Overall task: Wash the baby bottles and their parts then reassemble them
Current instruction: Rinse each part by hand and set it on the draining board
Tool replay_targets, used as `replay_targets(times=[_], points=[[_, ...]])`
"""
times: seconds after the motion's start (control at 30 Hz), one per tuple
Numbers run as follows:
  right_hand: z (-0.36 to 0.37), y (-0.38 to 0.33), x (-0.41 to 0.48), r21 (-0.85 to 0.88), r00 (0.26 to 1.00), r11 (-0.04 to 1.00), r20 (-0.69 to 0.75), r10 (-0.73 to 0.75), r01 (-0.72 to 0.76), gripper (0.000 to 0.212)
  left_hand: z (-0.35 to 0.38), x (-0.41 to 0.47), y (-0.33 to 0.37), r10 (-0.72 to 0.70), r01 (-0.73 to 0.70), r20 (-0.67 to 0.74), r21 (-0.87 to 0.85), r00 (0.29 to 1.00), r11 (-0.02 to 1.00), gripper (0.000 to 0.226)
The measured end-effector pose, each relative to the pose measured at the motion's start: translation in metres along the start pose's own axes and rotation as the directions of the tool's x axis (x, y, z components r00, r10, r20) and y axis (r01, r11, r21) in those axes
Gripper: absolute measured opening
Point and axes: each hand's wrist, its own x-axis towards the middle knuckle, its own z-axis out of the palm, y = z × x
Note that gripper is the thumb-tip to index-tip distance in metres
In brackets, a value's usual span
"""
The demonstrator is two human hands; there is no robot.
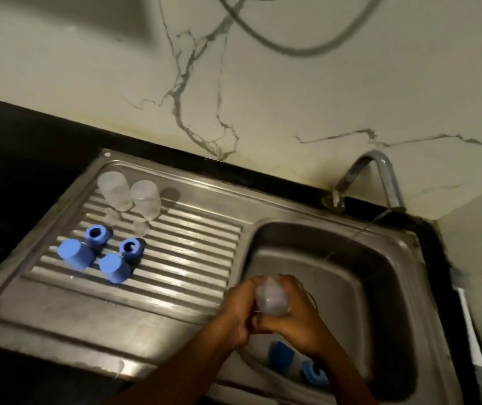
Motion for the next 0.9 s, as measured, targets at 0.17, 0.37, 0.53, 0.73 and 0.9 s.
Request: replay_targets(times=[0.17,0.37,0.53,0.73,0.9], points=[[0.032,-0.058,0.049,0.008,0.975,0.980,-0.103,-0.195,0.197,0.063,-0.054,-0.002,0.065,0.118,-0.118,-0.011,-0.166,0.993,0.979,0.050],[0.074,-0.109,0.146,-0.001,0.983,0.986,-0.080,-0.164,0.165,0.053,-0.113,-0.002,0.102,0.311,-0.317,-0.167,-0.014,0.936,0.948,0.040],[0.098,-0.123,0.184,-0.025,0.985,0.991,-0.103,-0.135,0.133,0.045,-0.131,-0.001,0.105,0.444,-0.379,-0.269,0.260,0.855,0.888,0.033],[0.110,-0.124,0.189,-0.014,0.984,0.988,-0.094,-0.153,0.152,0.045,-0.129,-0.006,0.115,0.508,-0.381,-0.260,0.414,0.821,0.827,0.028],[0.112,-0.120,0.186,-0.020,0.983,0.988,-0.097,-0.155,0.153,0.045,-0.126,0.005,0.112,0.583,-0.427,-0.248,0.477,0.774,0.769,0.032]])
